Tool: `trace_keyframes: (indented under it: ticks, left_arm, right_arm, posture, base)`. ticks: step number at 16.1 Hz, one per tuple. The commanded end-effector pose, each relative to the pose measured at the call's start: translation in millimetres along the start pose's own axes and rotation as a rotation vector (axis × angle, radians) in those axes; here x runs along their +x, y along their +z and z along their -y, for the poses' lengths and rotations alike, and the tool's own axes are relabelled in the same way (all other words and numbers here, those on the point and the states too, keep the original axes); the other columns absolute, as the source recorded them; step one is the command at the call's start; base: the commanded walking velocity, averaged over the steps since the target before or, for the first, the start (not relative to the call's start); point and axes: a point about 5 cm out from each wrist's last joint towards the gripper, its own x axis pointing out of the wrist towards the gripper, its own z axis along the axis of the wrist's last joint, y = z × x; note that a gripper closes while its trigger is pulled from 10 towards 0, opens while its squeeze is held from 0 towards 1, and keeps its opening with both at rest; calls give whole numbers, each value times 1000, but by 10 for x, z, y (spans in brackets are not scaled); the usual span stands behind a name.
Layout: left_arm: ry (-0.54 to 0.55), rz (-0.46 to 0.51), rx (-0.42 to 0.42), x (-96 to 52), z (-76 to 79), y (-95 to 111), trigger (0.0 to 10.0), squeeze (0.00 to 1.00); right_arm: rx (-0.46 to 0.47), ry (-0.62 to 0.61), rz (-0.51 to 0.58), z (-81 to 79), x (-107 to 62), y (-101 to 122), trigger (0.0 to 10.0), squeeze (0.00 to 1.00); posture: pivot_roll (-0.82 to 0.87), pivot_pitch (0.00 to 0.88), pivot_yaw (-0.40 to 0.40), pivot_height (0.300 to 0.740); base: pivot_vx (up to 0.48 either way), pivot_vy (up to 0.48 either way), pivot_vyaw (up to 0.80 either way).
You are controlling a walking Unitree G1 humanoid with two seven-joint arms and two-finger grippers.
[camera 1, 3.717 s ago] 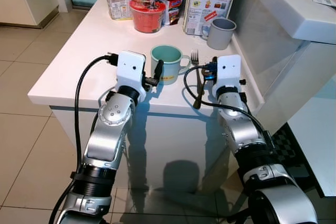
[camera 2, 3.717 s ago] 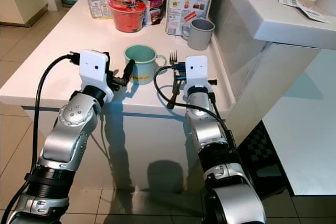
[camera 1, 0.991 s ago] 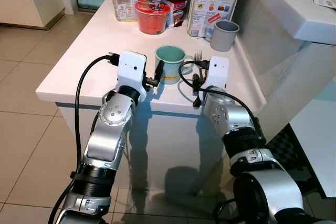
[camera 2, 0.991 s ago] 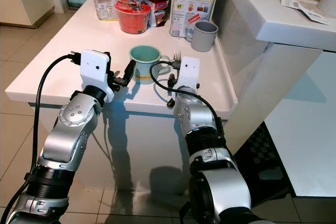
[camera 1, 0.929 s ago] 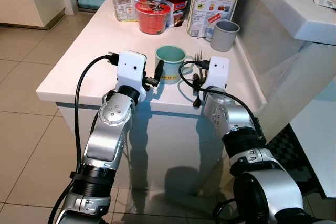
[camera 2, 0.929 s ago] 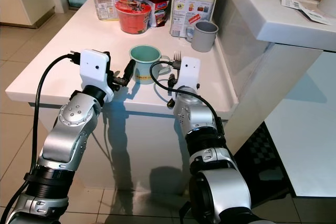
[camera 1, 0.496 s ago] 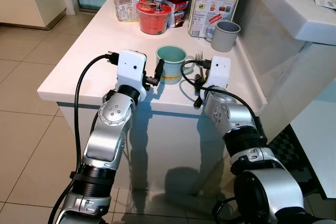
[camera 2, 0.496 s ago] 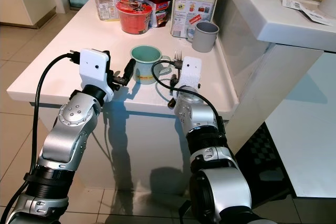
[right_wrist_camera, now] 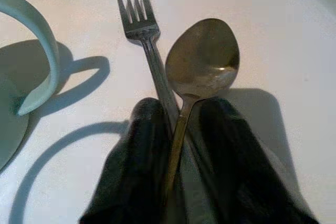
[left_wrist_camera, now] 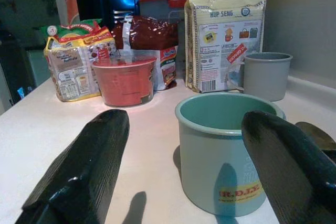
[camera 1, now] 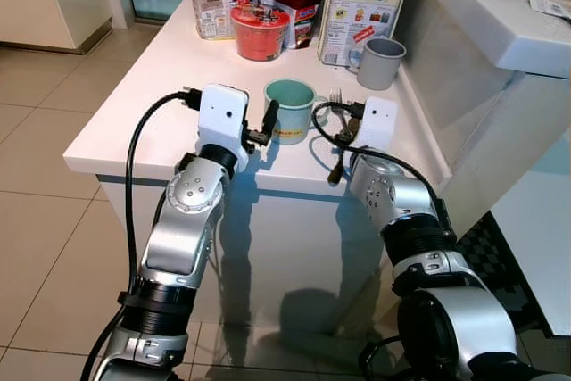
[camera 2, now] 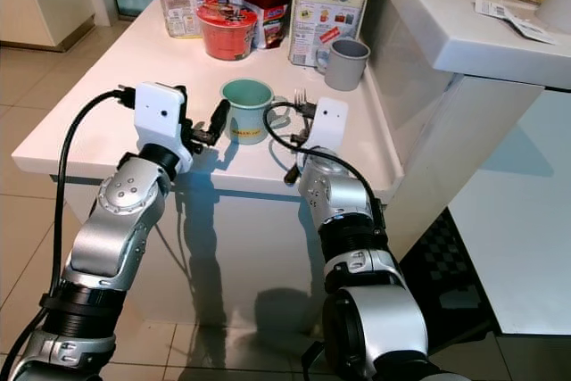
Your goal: Setting the table
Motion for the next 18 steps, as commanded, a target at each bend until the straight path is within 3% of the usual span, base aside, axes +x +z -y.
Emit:
trace_keyframes:
  ticks: [1,7,9,12,13,16,18]
  left_arm:
    - [-17,8,6,3,26,44,10000,0]
    - [-19,5,8,-8,25,40,10000,0]
    - [-18,5,9,-7,23,43,10000,0]
    - [-22,8,10,6,37,45,10000,0]
    - [-22,10,10,10,36,50,10000,0]
    - [-24,11,10,16,34,46,10000,0]
    - [-23,12,11,18,32,48,10000,0]
  right_arm:
    - [14,-22,-127,63,8,-271,0,0]
    - [12,-111,-275,314,35,-610,0,0]
    - [-8,-108,-223,307,36,-541,0,0]
    - [-137,-39,203,79,-60,91,0,0]
    - [-160,-31,279,47,-100,189,0,0]
    - [-216,1,447,-29,-211,366,0,0]
    - [-228,4,460,-40,-228,346,0,0]
  posture:
    - [55,0,-66,740]
    - [59,0,-64,740]
    - [59,0,-66,740]
    - [55,0,-65,740]
    - [55,0,-65,740]
    - [53,0,-64,740]
    - [55,0,-65,740]
  base:
    - [0,0,0]
    - [0,0,0]
    - [0,0,0]
    - [0,0,0]
    - [0,0,0]
    - [0,0,0]
    - [0,0,0]
